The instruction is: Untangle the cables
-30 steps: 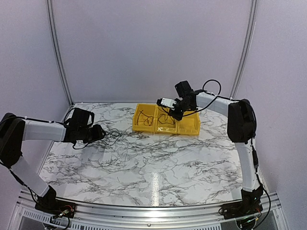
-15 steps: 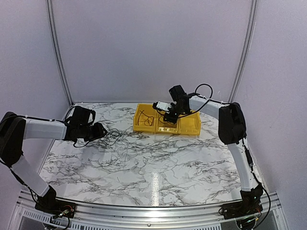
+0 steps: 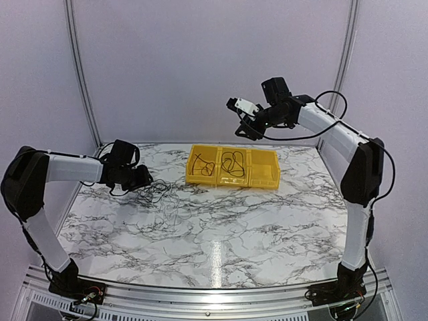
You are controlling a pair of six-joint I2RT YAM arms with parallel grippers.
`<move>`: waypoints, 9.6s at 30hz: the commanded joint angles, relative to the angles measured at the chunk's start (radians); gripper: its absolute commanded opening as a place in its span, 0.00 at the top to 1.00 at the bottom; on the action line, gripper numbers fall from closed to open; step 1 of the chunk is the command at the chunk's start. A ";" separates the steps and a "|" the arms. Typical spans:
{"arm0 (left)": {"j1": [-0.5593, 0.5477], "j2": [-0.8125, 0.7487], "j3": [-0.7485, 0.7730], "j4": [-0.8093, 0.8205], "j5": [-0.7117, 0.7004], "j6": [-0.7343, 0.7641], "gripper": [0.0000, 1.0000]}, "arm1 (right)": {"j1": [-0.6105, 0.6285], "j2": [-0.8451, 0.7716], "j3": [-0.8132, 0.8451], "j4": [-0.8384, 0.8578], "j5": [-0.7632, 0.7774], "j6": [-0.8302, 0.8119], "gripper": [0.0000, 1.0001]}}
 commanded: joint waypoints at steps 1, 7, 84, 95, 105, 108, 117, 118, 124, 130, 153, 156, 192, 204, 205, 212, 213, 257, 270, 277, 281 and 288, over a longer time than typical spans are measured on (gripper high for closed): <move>0.007 0.076 0.110 -0.118 -0.028 0.033 0.55 | -0.008 -0.022 -0.107 -0.014 -0.054 0.017 0.48; 0.005 0.189 0.245 -0.263 -0.005 0.267 0.51 | -0.008 -0.053 -0.165 -0.036 -0.056 0.001 0.48; -0.055 -0.374 0.157 -0.154 0.127 0.458 0.98 | 0.347 0.282 0.154 0.529 -0.286 0.325 1.00; -0.056 -0.173 0.087 0.224 0.037 0.203 0.79 | 0.347 0.220 0.147 0.580 -0.321 0.469 1.00; -0.056 -0.049 -0.018 0.277 0.008 0.152 0.84 | 0.331 0.092 0.143 0.636 -0.242 0.505 1.00; -0.054 -0.048 -0.044 0.275 0.012 0.139 0.84 | 0.333 0.065 0.130 0.628 -0.257 0.497 1.00; -0.056 -0.343 -0.181 0.317 0.011 0.092 0.64 | 0.329 0.058 0.093 0.598 -0.126 0.398 1.00; -0.056 -0.380 -0.193 0.319 -0.003 0.092 0.61 | 0.330 0.060 0.093 0.595 -0.125 0.392 1.00; -0.054 -0.512 -0.229 0.311 -0.158 0.112 0.55 | 0.308 0.031 0.066 0.578 -0.102 0.376 1.00; -0.053 -0.511 -0.256 0.294 -0.305 0.018 0.54 | 0.236 -0.040 -0.020 0.565 -0.096 0.372 1.00; -0.050 -0.376 -0.176 0.263 -0.260 0.002 0.53 | -0.043 -0.186 -0.297 0.561 -0.002 0.266 1.00; -0.050 -0.370 -0.170 0.262 -0.248 0.005 0.53 | -0.045 -0.148 -0.282 0.559 -0.006 0.250 1.00; -0.050 -0.456 -0.234 0.168 -0.297 -0.021 0.53 | 0.002 0.195 -0.335 0.542 0.140 0.172 1.00; -0.050 -0.437 -0.233 0.183 -0.291 -0.028 0.52 | 0.019 0.218 -0.319 0.518 0.223 0.157 1.00; -0.051 -0.434 -0.234 0.184 -0.292 -0.028 0.52 | 0.019 0.203 -0.327 0.518 0.221 0.171 1.00; -0.050 -0.423 -0.244 0.188 -0.293 -0.031 0.52 | 0.019 0.093 -0.381 0.497 0.232 0.229 0.72; -0.051 -0.424 -0.246 0.189 -0.292 -0.031 0.52 | 0.020 0.078 -0.388 0.489 0.235 0.223 0.66; -0.052 -0.442 -0.244 0.178 -0.173 0.001 0.49 | 0.068 0.315 -0.078 0.371 0.444 0.085 0.84; -0.051 -0.092 -0.081 -0.025 -0.098 -0.004 0.53 | 0.097 -0.011 -0.232 0.320 0.262 0.114 0.49; -0.035 0.134 0.109 -0.050 -0.065 0.120 0.59 | 0.122 -0.115 -0.308 0.294 0.168 0.120 0.46; -0.022 0.228 0.207 -0.107 -0.053 0.191 0.62 | 0.132 -0.156 -0.332 0.283 0.148 0.107 0.44; -0.007 0.328 0.313 -0.152 -0.005 0.204 0.62 | 0.134 -0.164 -0.315 0.248 -0.022 0.185 0.42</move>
